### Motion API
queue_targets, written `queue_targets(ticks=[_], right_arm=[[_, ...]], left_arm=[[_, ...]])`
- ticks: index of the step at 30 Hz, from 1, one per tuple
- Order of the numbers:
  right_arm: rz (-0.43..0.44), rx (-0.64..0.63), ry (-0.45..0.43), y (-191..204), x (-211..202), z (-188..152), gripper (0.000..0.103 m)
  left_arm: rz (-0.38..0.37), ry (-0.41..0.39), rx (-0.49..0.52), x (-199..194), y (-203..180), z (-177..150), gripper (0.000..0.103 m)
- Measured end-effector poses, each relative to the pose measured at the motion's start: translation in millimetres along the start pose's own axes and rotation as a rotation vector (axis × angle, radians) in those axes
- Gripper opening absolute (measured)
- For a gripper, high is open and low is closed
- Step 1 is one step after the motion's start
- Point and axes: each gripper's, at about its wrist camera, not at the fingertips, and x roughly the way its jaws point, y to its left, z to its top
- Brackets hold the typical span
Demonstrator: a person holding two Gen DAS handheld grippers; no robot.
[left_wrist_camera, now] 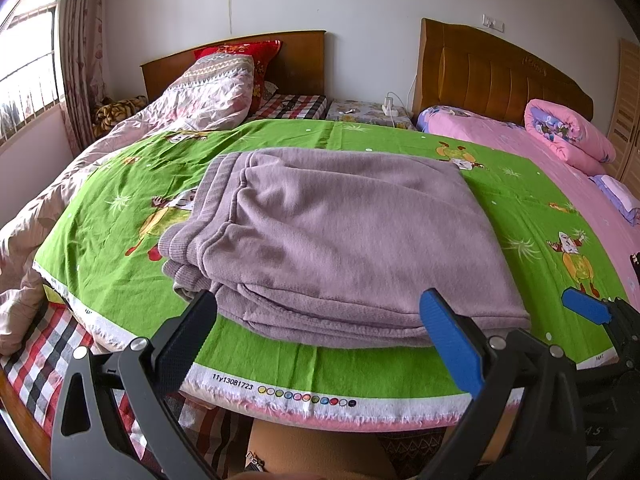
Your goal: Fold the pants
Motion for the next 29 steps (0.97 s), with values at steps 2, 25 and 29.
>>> queue_targets(ticks=[2, 25, 29], right_arm=[[0.0, 0.0, 0.0, 0, 0, -1, 0.098], [-0.007, 0.021, -0.013, -5, -3, -1, 0.098], [-0.047, 0.086, -0.09, -28, -19, 2, 0.098]], left_arm=[[0.0, -0.001, -0.001, 0, 0, 0, 0.101], [0.011, 0.005, -0.003, 3, 10, -2, 0.101], [0.035, 0.001, -0.039, 6, 26, 3, 0.101]])
